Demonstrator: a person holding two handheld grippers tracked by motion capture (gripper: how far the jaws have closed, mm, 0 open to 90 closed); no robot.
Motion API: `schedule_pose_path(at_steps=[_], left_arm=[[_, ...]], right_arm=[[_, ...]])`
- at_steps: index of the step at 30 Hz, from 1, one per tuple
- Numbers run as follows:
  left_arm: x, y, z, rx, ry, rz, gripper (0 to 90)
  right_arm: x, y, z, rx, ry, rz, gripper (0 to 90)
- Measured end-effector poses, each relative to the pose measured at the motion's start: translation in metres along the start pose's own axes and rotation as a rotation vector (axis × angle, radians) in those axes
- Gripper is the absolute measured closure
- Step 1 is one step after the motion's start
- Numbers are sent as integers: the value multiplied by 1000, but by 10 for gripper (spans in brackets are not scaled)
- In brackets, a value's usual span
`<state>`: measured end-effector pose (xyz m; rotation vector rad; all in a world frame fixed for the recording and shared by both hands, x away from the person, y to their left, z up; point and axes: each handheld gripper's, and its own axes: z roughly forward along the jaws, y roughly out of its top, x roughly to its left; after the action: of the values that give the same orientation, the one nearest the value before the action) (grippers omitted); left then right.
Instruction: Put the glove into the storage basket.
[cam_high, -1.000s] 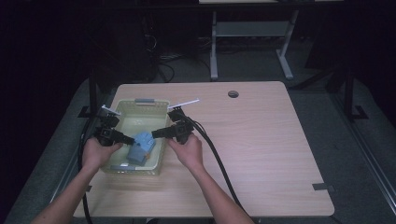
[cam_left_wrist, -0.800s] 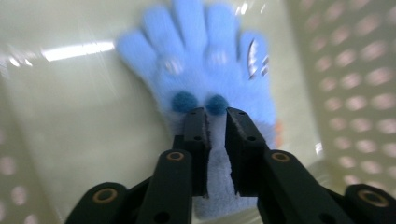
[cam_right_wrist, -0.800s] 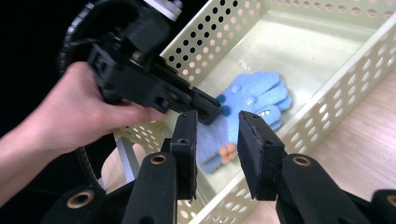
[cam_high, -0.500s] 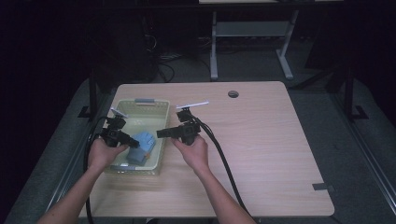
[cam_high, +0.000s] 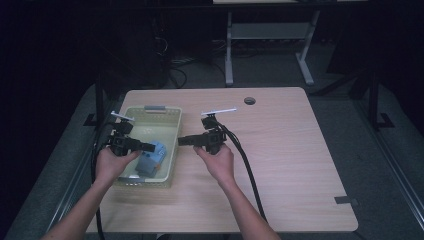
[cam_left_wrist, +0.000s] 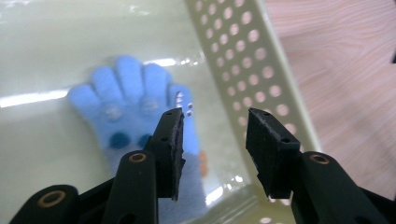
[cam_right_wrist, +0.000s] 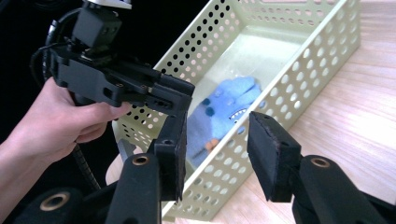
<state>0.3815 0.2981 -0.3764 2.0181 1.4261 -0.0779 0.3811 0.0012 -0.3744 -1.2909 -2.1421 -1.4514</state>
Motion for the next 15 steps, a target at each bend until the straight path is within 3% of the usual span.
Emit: schedule_pose_path(at_steps=[9, 15], left_arm=[[-15, 1, -5, -53, -59, 30, 522], [-26, 1, -4, -74, -73, 48, 482]], right_arm=[[-7, -2, -17, -18, -2, -1, 540], [-13, -5, -30, -40, -8, 5, 528]])
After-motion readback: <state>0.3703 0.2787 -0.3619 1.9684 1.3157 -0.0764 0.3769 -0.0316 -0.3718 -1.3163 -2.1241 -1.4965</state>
